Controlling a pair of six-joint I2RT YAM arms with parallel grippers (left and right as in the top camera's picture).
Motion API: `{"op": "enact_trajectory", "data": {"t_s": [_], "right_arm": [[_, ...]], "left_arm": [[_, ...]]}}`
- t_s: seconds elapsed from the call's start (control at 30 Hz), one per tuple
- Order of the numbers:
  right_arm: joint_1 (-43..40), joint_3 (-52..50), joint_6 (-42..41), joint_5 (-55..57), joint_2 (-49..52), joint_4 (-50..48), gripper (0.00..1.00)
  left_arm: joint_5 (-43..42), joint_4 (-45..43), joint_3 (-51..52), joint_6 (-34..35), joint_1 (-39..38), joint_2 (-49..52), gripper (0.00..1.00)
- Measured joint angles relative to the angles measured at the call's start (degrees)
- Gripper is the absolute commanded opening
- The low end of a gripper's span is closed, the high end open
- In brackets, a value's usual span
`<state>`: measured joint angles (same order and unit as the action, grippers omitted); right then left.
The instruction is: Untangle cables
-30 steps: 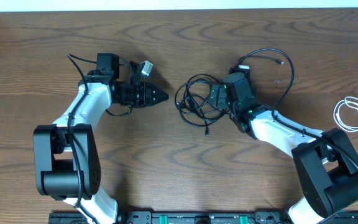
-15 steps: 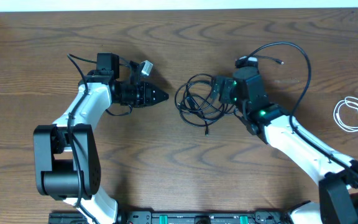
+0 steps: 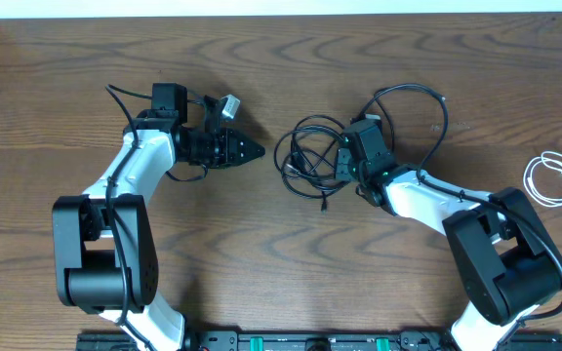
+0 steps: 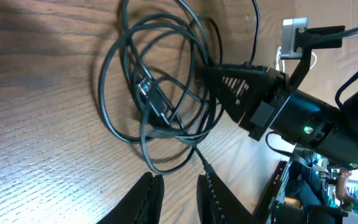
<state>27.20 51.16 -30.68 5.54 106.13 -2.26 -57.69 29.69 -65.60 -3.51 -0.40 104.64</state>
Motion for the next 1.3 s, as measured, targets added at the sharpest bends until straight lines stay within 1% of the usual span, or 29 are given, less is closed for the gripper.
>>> {"op": "enact_trajectory", "data": {"t_s": [0.07,0.27,0.43,0.6,0.7,0.8,0.83,0.9,0.93,1.03,1.13,1.3], "right_arm": [[-0.3,0.0,0.5,0.0,0.0,-0.1,0.01],[-0.9,0.0,1.2,-1.3,0.0,-0.3,0.01],[-3.2,0.0,-0.3,-9.4,0.0,-1.5,0.01],[-8.3,0.0,-1.9,-18.8,0.0,-0.7,0.01],[-10.4,0.0,-2.2,-23.6,0.0,-0.2,0.01],[-11.1,0.0,-2.1,-27.1,0.0,0.4,0.01],[-11.1,0.0,-1.9,-28.0,0.0,1.0,0.01],[-11.1,0.0,-1.3,-29.2,0.0,1.6,0.01],[-11.1,0.0,-1.1,-29.6,0.0,1.6,0.01],[-11.1,0.0,-0.3,-30.3,0.0,1.6,0.01],[-11.0,0.0,-0.1,-30.4,0.0,1.6,0.01],[-10.9,0.0,0.1,-30.4,0.0,1.6,0.01]], "left_arm": [[0.0,0.0,0.0,0.0,0.0,0.0,0.25],[0.0,0.0,0.0,0.0,0.0,0.0,0.25],[1.7,0.1,0.0,1.4,-0.2,0.0,0.25],[7.5,0.1,0.0,5.8,-2.5,0.0,0.31],[13.0,0.9,-0.6,9.6,-6.5,0.0,0.32],[19.6,3.6,-3.2,12.9,-11.3,0.0,0.33],[21.6,4.2,-4.3,13.6,-13.1,0.0,0.34],[26.7,4.3,-6.5,14.7,-16.7,0.0,0.41],[29.6,3.9,-7.2,15.2,-18.6,-0.1,0.42],[38.2,3.8,-7.8,15.8,-22.9,-0.1,0.42],[45.3,5.8,-7.8,16.0,-25.5,-0.1,0.43],[50.5,6.5,-7.0,16.0,-26.0,-0.1,0.43]]}}
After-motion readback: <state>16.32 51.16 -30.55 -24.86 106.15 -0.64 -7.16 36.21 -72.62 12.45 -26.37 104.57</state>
